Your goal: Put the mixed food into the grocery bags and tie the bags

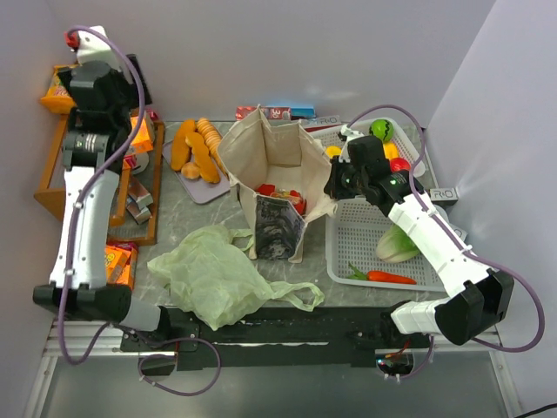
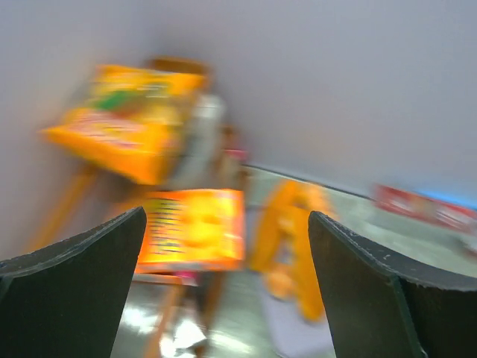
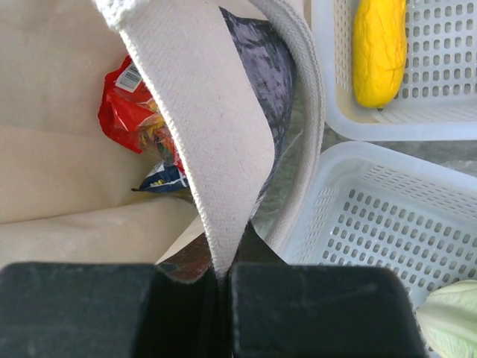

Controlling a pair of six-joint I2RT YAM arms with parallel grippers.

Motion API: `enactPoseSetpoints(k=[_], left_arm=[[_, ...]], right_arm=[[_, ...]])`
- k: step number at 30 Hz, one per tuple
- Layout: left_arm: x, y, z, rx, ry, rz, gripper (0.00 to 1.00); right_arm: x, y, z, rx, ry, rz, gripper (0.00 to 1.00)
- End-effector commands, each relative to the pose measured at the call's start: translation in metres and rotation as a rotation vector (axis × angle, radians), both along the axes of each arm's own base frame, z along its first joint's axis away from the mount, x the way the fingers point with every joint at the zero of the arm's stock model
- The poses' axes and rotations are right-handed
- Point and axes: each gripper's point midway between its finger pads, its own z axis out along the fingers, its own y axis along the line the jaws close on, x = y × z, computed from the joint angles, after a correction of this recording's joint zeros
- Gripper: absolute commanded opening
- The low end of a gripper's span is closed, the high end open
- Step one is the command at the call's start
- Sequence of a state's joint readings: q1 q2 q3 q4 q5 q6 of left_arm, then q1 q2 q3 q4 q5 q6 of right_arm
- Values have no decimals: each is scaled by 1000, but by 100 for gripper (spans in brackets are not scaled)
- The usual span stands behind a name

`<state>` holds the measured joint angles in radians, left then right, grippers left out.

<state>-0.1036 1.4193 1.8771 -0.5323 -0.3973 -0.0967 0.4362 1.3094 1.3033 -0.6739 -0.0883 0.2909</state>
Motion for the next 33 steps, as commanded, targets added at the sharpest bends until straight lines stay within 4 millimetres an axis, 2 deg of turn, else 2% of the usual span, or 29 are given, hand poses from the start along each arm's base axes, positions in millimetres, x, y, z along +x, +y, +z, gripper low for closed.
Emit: enactPoseSetpoints(k=[1, 3, 4, 6, 7, 8, 9, 10, 11, 16, 18, 20, 23, 28, 33], left_arm=[[12, 82, -25, 156, 131, 323, 96], [25, 82, -27, 182, 137, 306, 96], [40, 81, -40, 192, 168, 299, 96], [52, 83, -38, 207, 173, 304, 96], [64, 97, -54, 218, 217, 338, 96], [68, 102, -46, 223, 200, 356, 96], [74, 106, -48, 226, 206, 363, 96], [83, 115, -60, 223, 229, 373, 96], [86, 118, -53, 218, 210, 375, 96], [96, 142, -56, 229, 198, 409, 96], [100, 149, -51, 226, 165, 406, 96], [109, 151, -56, 223, 165, 385, 96], [123, 161, -75, 189, 196, 359, 96], [132, 172, -113, 169, 268, 355, 96], [140, 173, -128, 145, 291, 314, 99]], right_arm=[[4, 5, 35, 43, -119, 30, 0], [5, 7, 35, 43, -122, 37, 0], [5, 7, 37, 44, -128, 38, 0], [7, 9, 36, 45, -121, 45, 0], [8, 10, 37, 45, -124, 49, 0], [9, 10, 37, 44, -120, 51, 0], [9, 11, 37, 43, -121, 53, 0], [10, 12, 39, 42, -125, 57, 0], [10, 12, 39, 40, -123, 56, 0], [13, 12, 46, 40, -135, 60, 0], [14, 13, 47, 40, -137, 64, 0], [16, 15, 46, 41, -133, 66, 0], [16, 17, 46, 45, -127, 75, 0], [18, 16, 48, 38, -128, 69, 0], [19, 21, 49, 56, -128, 81, 0]])
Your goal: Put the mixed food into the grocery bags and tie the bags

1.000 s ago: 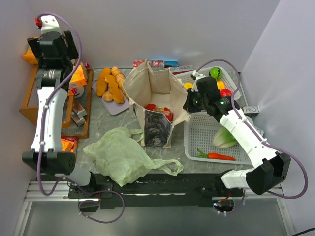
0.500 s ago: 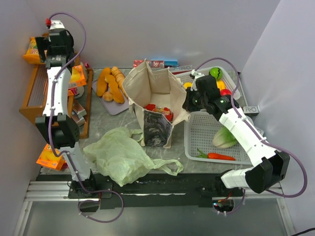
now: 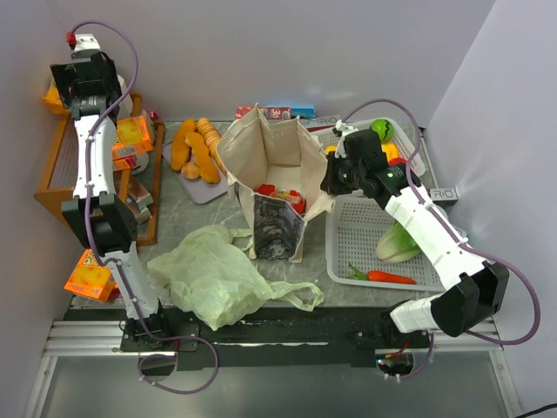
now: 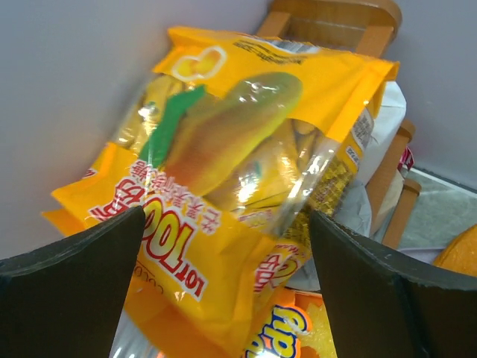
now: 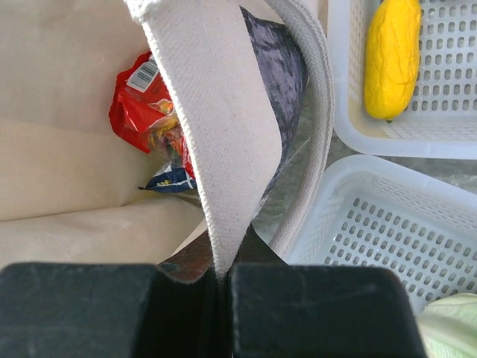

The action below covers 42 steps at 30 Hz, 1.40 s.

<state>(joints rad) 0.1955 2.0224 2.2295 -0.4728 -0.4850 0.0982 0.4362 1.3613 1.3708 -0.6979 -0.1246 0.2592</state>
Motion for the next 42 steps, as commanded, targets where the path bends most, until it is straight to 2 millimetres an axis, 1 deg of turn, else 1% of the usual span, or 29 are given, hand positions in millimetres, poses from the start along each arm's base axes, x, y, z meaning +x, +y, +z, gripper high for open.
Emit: enactPoseSetpoints(k=[1, 3, 4, 7, 8, 9, 11, 12, 13, 14, 15, 17, 18, 20, 21, 22, 23, 24, 25, 26, 27, 29, 30, 32, 33, 36, 39, 40, 42], left_arm=[[8, 1, -12, -38, 6, -31, 85], [7, 1, -14, -43, 7, -23, 64], [6, 1, -17, -47, 15, -26, 37], [0, -1, -7, -48, -10, -23, 1], [-2, -3, -2, -50, -20, -25, 1], [-8, -10, 14, -48, -51, -35, 1], [-12, -25, 28, -41, -78, -74, 1], [-20, -47, 57, -26, -140, -113, 1], [-23, -59, 61, -24, -146, -137, 1], [-28, -75, 73, -9, -166, -172, 1], [-41, -108, 100, 7, -217, -233, 1], [-54, -143, 113, 43, -244, -285, 1], [-70, -178, 125, 39, -274, -360, 1], [-87, -216, 138, -17, -331, -474, 1], [-107, -242, 146, -49, -360, -557, 1], [-117, -255, 147, -83, -372, -605, 1], [-126, -283, 148, -166, -389, -733, 1], [-145, -300, 145, -204, -388, -819, 1], [-155, -313, 141, -241, -384, -888, 1], [-168, -334, 137, -298, -380, -979, 1], [-182, -353, 119, -331, -336, -1075, 1], [-204, -378, 106, -385, -303, -1183, 1], [-211, -393, 82, -422, -245, -1244, 1], [-223, -405, 67, -476, -217, -1304, 1], [-221, -412, 49, -498, -197, -1318, 1], [-220, -427, 23, -553, -145, -1355, 1], [-217, -441, 14, -571, -130, -1378, 1], [-216, -446, 18, -573, -152, -1394, 1], [-213, -457, 10, -593, -122, -1415, 1]], right_arm=[[13, 13, 43, 62, -130, 34, 0], [13, 13, 43, 63, -131, 37, 0], [14, 12, 41, 58, -128, 31, 0], [16, 10, 39, 43, -124, 23, 0], [16, 9, 39, 41, -124, 23, 0], [16, 10, 38, 39, -121, 23, 0], [16, 9, 38, 40, -121, 21, 0], [15, 9, 39, 41, -122, 22, 0], [15, 10, 40, 44, -124, 22, 0], [14, 10, 40, 48, -125, 24, 0], [14, 10, 39, 48, -123, 22, 0], [12, 11, 40, 54, -125, 29, 0], [12, 10, 39, 55, -123, 26, 0], [12, 9, 38, 56, -124, 20, 0], [10, 10, 35, 53, -122, 22, 0], [10, 9, 35, 51, -122, 16, 0], [11, 8, 35, 53, -124, 12, 0], [11, 7, 31, 48, -116, 4, 0], [11, 7, 29, 44, -113, 3, 0], [11, 6, 27, 43, -107, -2, 0], [11, 6, 24, 37, -99, -2, 0], [10, 6, 21, 37, -87, -6, 0], [10, 6, 20, 39, -86, -6, 0], [8, 9, 20, 45, -82, 0, 0], [7, 10, 19, 48, -80, 0, 0], [5, 15, 19, 49, -78, 10, 0], [3, 18, 19, 39, -74, 15, 0], [2, 20, 20, 38, -74, 16, 0], [1, 21, 19, 34, -71, 18, 0]])
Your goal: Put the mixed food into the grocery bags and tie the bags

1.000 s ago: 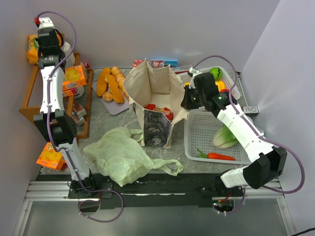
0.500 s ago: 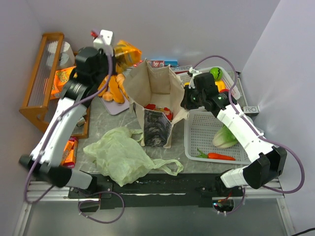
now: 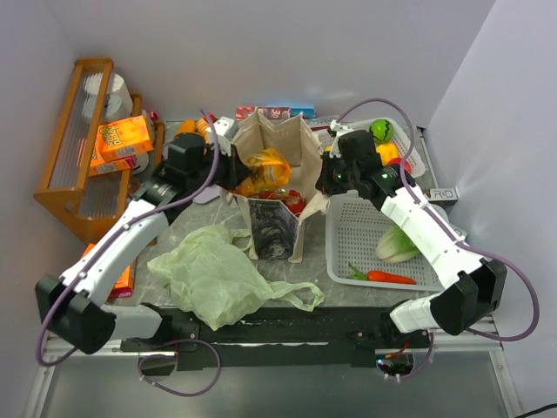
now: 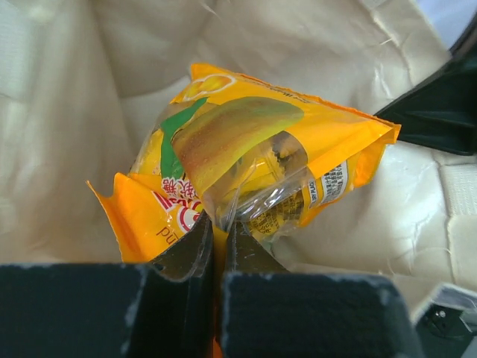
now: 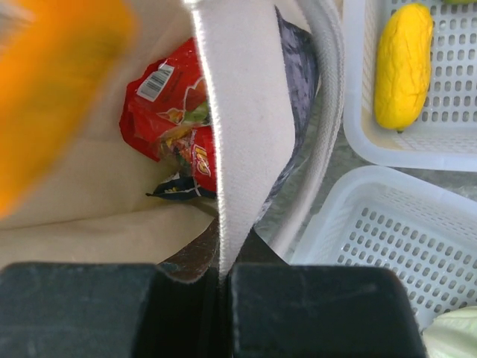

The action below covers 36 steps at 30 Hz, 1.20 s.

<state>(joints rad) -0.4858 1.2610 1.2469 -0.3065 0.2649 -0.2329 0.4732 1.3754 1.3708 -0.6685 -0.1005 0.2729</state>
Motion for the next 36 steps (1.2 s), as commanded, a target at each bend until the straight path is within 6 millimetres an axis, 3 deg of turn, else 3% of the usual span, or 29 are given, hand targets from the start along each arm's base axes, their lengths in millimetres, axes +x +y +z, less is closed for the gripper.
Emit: enactPoseSetpoints(k=[1, 5, 7, 9, 10, 11, 14, 17, 20, 22, 26, 27, 28, 29, 30, 31, 32, 33, 34, 36], left_arm=[[2, -29, 61, -159, -160, -84, 1], [5, -47, 36, -132, -108, -119, 1], [10, -45, 34, -112, -79, -94, 51], [18, -29, 37, -73, -79, 7, 90], [19, -21, 44, -69, -107, 47, 96], [14, -9, 66, -87, -176, 83, 99], [9, 28, 82, -65, -250, 239, 96], [17, 73, 74, 1, -215, 475, 96], [29, 90, 41, 42, -121, 538, 96], [39, 85, 14, 22, -25, 485, 96], [46, 87, -15, 35, 69, 463, 96], [46, 83, -18, 5, 76, 431, 96], [50, 70, -6, -91, 40, 376, 96], [43, 58, -22, -128, 86, 285, 99], [41, 48, -24, -165, 107, 241, 90], [45, 38, -30, -180, 133, 202, 75], [39, 24, -29, -205, 157, 113, 20], [40, 19, -25, -226, 168, 97, 1], [44, 14, -10, -249, 146, 79, 1], [50, 12, 24, -292, 68, 76, 1]], right_arm=[[0, 10, 19, 29, -54, 11, 0], [-1, 12, 17, 26, -49, 12, 0], [0, 12, 14, 19, -40, 5, 0], [0, 10, 12, 11, -29, -7, 0], [2, 6, 11, -8, -31, -30, 0], [3, 4, 11, -13, -32, -39, 0], [3, 0, 11, -31, -35, -48, 0], [2, 0, 13, -27, -32, -48, 0], [0, -1, 17, -23, -39, -49, 0], [0, -1, 19, -22, -42, -50, 0], [0, -3, 21, -28, -42, -53, 0], [0, -2, 21, -27, -43, -52, 0], [0, -2, 20, -31, -44, -51, 0], [3, -2, 19, -31, -44, -52, 0], [4, -1, 20, -32, -44, -51, 0], [8, 0, 27, -31, -63, -45, 0], [12, 3, 27, -39, -63, -38, 0], [16, 3, 31, -46, -68, -34, 0], [26, 2, 62, -47, -139, -39, 0], [39, 3, 72, -92, -145, -26, 0]])
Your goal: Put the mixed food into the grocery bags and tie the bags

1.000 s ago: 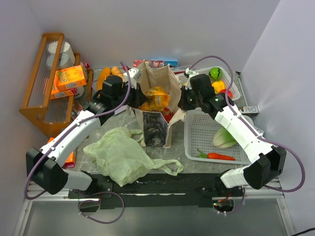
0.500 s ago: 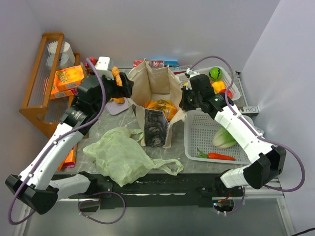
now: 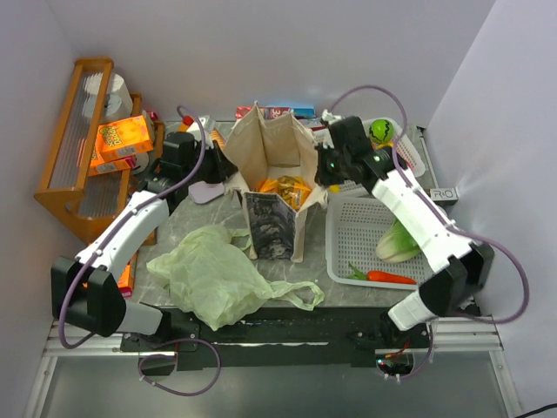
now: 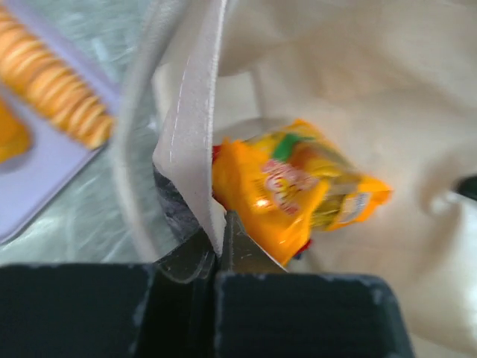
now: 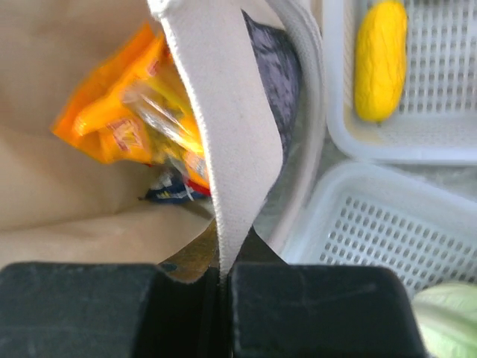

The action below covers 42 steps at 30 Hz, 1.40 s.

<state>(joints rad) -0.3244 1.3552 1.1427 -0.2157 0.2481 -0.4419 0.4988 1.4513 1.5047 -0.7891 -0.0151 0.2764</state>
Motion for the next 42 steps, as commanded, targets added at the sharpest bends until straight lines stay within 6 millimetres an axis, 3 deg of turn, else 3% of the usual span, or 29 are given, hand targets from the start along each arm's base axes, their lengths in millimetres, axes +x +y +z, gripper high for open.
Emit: enactPoseSetpoints(k=[1, 3, 4, 6, 9, 10, 12, 16, 20, 23, 27, 29, 33, 34, 35, 36, 37, 38, 39, 40, 41, 42], left_arm=[[4, -34, 120, -198, -257, -139, 1], [9, -31, 146, -194, -321, -109, 1], [11, -31, 164, -202, -356, -107, 1], [16, -33, 171, -206, -372, -105, 1], [35, -37, 151, -187, -335, -100, 1], [46, -40, 132, -170, -302, -97, 1], [55, -43, 117, -160, -297, -101, 1], [77, -49, 68, -139, -215, -78, 1], [80, -50, 57, -141, -180, -50, 1], [71, -54, 70, -127, -206, -11, 1], [46, -68, 78, -147, -206, -25, 1], [45, -73, 73, -154, -187, -46, 1], [58, -75, 33, -73, -87, -40, 1], [59, -75, 30, -65, -83, -43, 8], [59, -75, 29, -55, -88, -46, 22], [60, -74, 31, -50, -99, -45, 38], [60, -73, 34, -47, -111, -43, 59], [60, -70, 42, -46, -140, -34, 70], [62, -68, 51, -51, -167, -19, 78], [62, -67, 58, -49, -188, -19, 88], [62, -67, 65, -50, -207, -17, 92], [62, -67, 81, -59, -241, -15, 96]], right_arm=[[44, 3, 111, -10, -274, 17, 0], [61, 5, 121, -32, -276, 21, 0], [75, 7, 144, -6, -328, 31, 0], [89, 8, 155, 18, -350, 43, 0], [114, 7, 148, 18, -351, 45, 0], [127, 7, 136, 7, -349, 44, 0], [142, 4, 121, -3, -350, 48, 0], [175, 8, 72, 2, -291, 51, 0], [192, 10, 51, -10, -258, 51, 0], [199, 11, 50, -11, -268, 48, 0], [201, 14, 45, 1, -272, 47, 0], [203, 15, 42, 10, -263, 47, 0], [202, 21, 33, 33, -233, 53, 3], [201, 21, 31, 36, -224, 58, 14], [200, 21, 36, 37, -231, 64, 20], [196, 21, 35, 34, -215, 72, 38], [194, 21, 42, 41, -221, 80, 46], [191, 24, 54, 63, -239, 104, 54], [185, 24, 69, 77, -261, 114, 68], [182, 25, 81, 93, -284, 123, 74], [178, 26, 89, 107, -302, 139, 79], [170, 24, 110, 120, -344, 142, 85]])
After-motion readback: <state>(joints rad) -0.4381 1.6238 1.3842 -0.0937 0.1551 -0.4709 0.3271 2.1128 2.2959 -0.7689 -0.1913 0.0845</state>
